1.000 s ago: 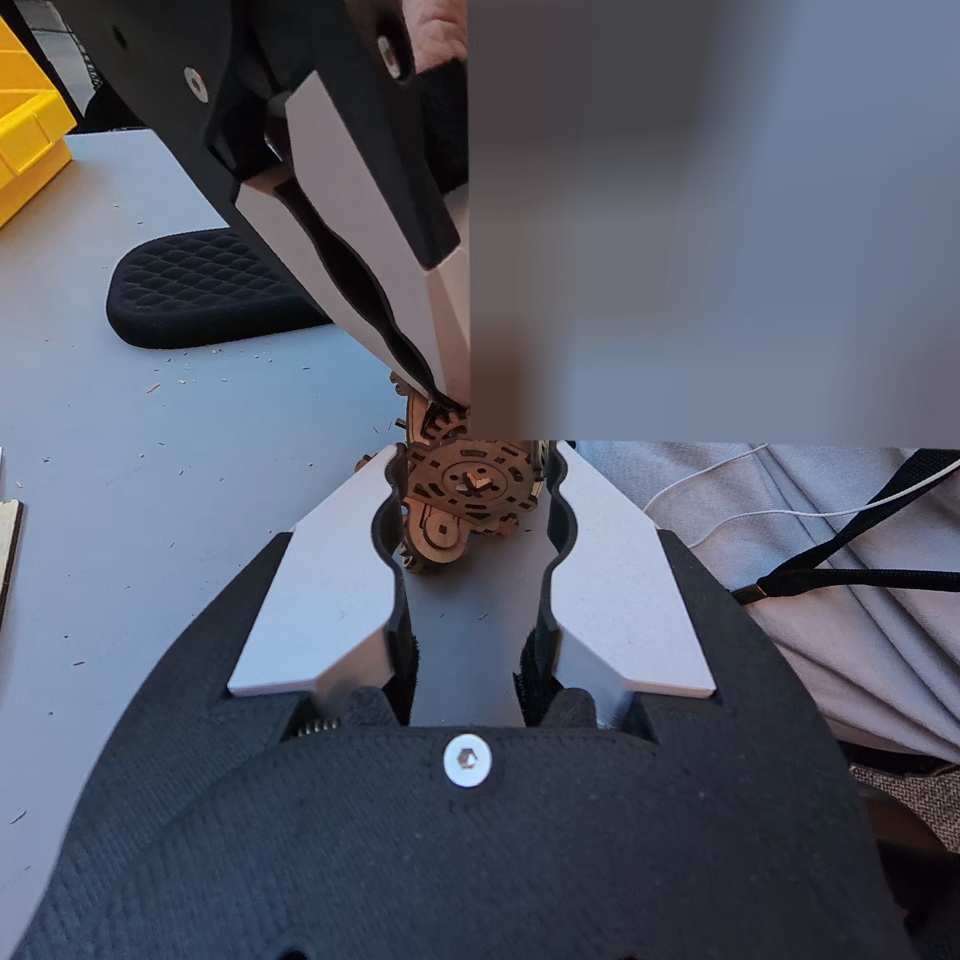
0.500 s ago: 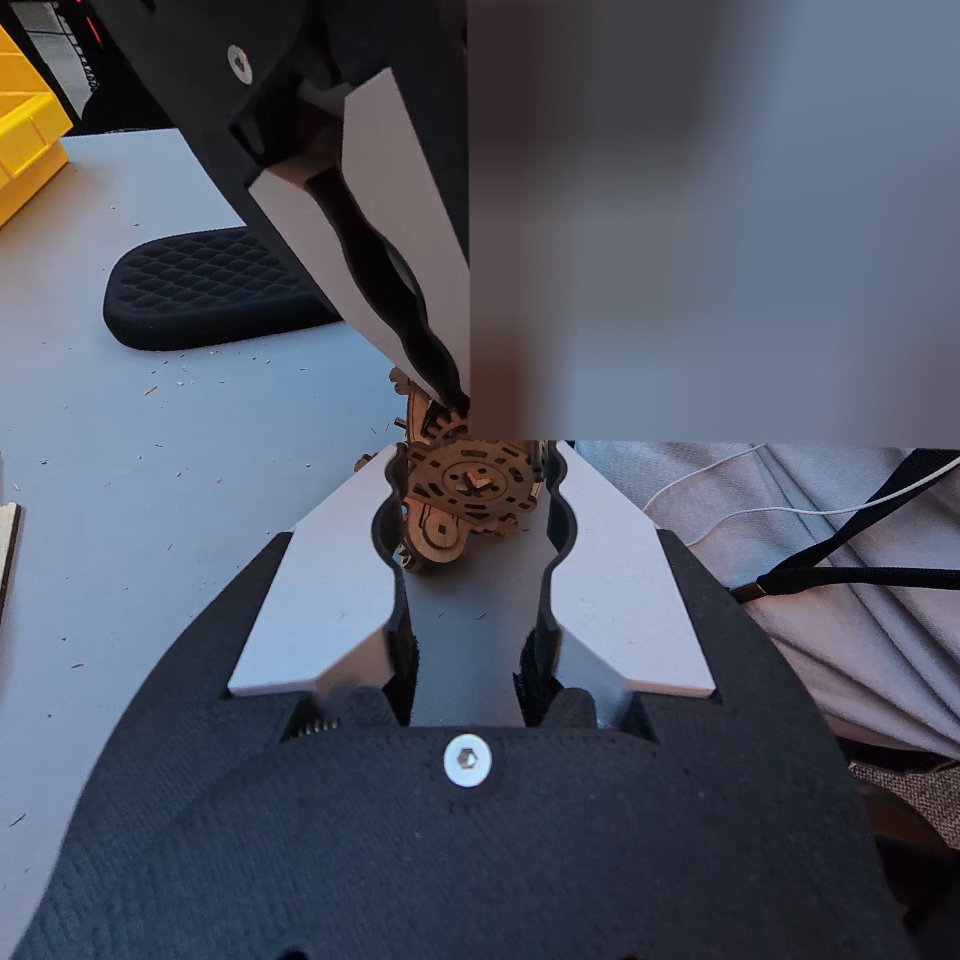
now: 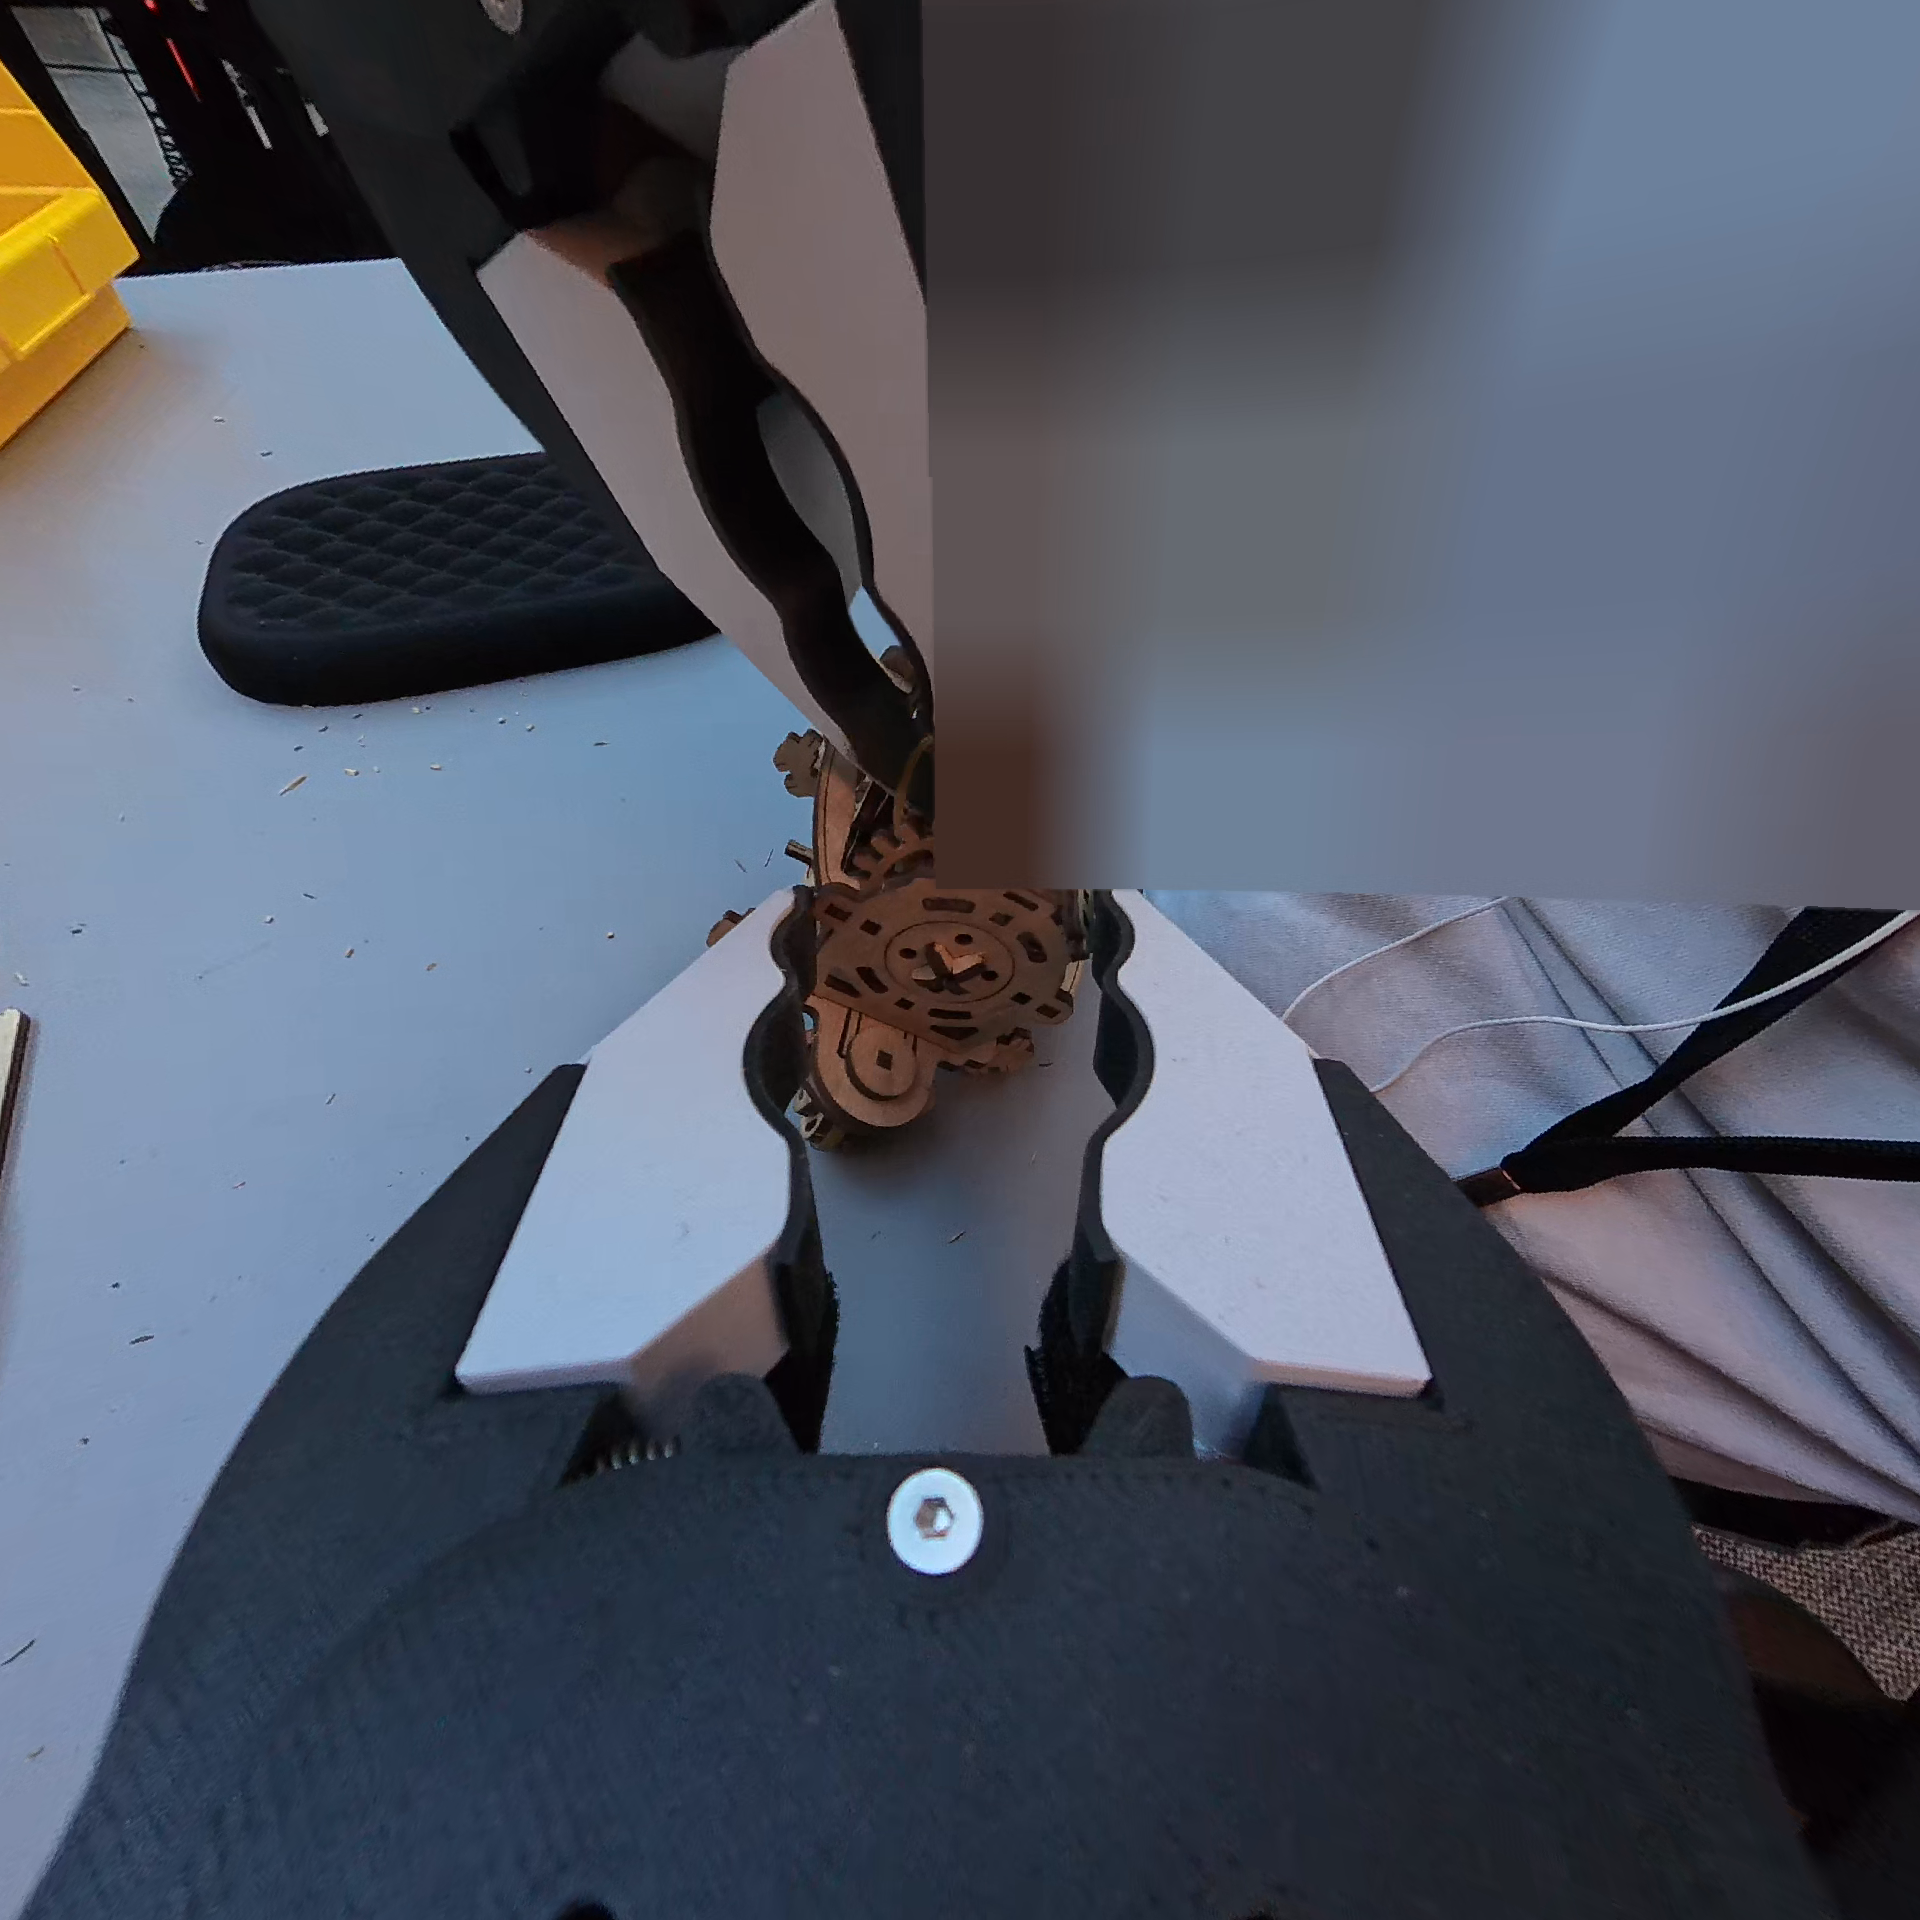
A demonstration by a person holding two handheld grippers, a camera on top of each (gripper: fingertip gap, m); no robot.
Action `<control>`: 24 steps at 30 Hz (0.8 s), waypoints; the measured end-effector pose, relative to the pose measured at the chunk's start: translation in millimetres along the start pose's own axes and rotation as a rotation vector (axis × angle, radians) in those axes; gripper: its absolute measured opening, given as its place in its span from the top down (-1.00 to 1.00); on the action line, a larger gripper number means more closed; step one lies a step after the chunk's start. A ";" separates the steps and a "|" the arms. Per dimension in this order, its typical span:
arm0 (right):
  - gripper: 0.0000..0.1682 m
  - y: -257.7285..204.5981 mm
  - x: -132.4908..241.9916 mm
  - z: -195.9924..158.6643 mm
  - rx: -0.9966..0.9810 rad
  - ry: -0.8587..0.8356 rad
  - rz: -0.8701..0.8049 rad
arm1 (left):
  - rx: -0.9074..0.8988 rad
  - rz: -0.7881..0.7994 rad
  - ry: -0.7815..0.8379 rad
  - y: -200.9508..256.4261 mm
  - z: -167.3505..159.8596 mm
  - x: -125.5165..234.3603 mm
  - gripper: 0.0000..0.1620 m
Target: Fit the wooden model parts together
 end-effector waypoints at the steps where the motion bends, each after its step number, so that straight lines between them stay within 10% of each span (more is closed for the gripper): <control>1: 0.81 -0.8 0.9 -0.2 0.007 0.001 -0.007 | 0.000 0.000 0.000 -0.1 -0.1 0.1 0.36; 18: 0.75 -14.2 18.4 -7.2 0.121 0.058 -0.138 | 0.012 -0.005 -0.005 -1.8 -1.8 0.2 0.36; 24: 0.82 -19.9 57.2 -18.4 0.269 0.339 -0.146 | 0.033 -0.006 0.015 -3.9 -0.2 2.2 0.32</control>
Point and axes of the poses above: each gripper's, where its closed fingertips meet, x back along the fingers, z out of its top, y = z × x across the jaws, the point moved 7 cm from there along x, back along the fingers, and after that the axes turned 12 degrees about z, right-handed, at the moved point
